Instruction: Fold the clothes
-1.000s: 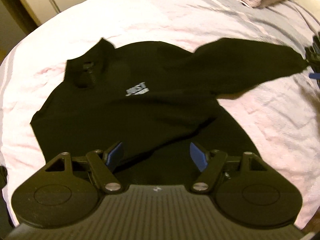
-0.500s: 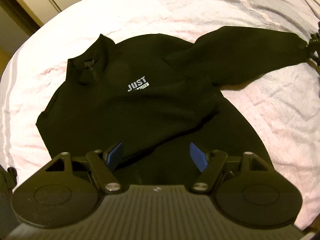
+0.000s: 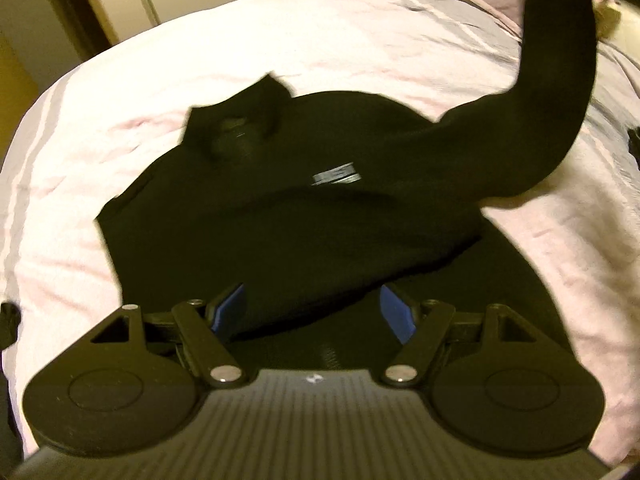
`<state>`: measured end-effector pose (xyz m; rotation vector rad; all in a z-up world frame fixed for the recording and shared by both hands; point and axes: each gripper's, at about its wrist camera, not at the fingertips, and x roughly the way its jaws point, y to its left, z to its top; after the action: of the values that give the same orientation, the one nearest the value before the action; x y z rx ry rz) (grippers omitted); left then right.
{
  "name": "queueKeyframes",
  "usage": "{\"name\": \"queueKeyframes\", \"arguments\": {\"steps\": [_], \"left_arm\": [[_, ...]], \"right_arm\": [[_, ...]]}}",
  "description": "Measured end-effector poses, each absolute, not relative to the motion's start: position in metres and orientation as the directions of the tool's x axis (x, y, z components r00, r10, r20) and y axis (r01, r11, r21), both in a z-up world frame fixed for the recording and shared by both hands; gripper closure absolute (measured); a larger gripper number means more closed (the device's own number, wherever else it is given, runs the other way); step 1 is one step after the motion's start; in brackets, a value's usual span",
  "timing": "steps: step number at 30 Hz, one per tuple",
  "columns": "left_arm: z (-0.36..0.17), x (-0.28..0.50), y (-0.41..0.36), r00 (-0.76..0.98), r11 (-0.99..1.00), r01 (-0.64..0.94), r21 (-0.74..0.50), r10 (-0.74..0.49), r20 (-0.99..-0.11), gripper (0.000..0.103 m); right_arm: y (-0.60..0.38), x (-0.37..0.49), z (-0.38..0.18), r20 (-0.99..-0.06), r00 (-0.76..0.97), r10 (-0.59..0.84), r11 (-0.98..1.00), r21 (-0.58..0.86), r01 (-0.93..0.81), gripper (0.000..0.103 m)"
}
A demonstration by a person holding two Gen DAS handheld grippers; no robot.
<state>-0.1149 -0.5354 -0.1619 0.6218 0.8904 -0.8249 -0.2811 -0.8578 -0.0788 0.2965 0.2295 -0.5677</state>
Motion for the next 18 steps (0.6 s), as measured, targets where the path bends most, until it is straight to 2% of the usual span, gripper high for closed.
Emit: {"name": "queueKeyframes", "arguments": {"steps": [2,4,6,7,8,9,11,14,18], "left_arm": [[-0.162,-0.093,-0.501,0.374,0.566,0.816,0.117,-0.363,-0.853,0.033],[-0.162,-0.071,-0.468,0.372,0.584,0.805,0.104,-0.36,-0.855,0.033],[-0.162,-0.048,-0.432,0.386,0.594,0.796,0.115,-0.351,-0.853,0.033],[-0.162,-0.036,-0.415,0.391,0.595,0.795,0.12,-0.35,-0.851,0.033],[-0.164,-0.024,-0.398,0.393,0.6,0.79,0.126,-0.339,-0.855,0.033],[-0.165,-0.011,-0.382,0.396,0.606,0.785,0.131,-0.328,-0.858,0.033],[-0.171,0.014,-0.356,0.388,0.625,0.772,0.121,-0.312,-0.867,0.033],[-0.18,0.043,-0.335,0.379,0.648,0.755,0.098,-0.31,-0.872,0.033],[-0.2,0.07,-0.346,0.329,0.653,0.758,0.017,-0.36,-0.873,0.033]], "right_arm": [[-0.786,-0.23,-0.065,-0.22,0.888,-0.404,0.885,0.15,0.44,0.091],[-0.713,-0.18,-0.068,-0.192,0.93,-0.313,0.938,0.091,0.335,0.091],[-0.647,-0.129,-0.091,-0.221,0.95,-0.22,0.969,0.058,0.238,0.09],[-0.616,-0.104,-0.109,-0.259,0.952,-0.166,0.982,0.042,0.183,0.084],[-0.588,-0.079,-0.132,-0.333,0.937,-0.109,0.993,0.008,0.118,0.055],[-0.562,-0.059,-0.155,-0.42,0.904,-0.076,0.997,-0.031,0.07,0.032],[-0.524,-0.042,-0.19,-0.546,0.837,-0.032,0.999,-0.055,0.003,0.032],[-0.502,-0.056,-0.209,-0.613,0.79,-0.022,0.999,-0.04,-0.003,0.032],[-0.523,-0.085,-0.217,-0.698,0.708,-0.109,0.994,-0.076,0.078,0.032]]}}
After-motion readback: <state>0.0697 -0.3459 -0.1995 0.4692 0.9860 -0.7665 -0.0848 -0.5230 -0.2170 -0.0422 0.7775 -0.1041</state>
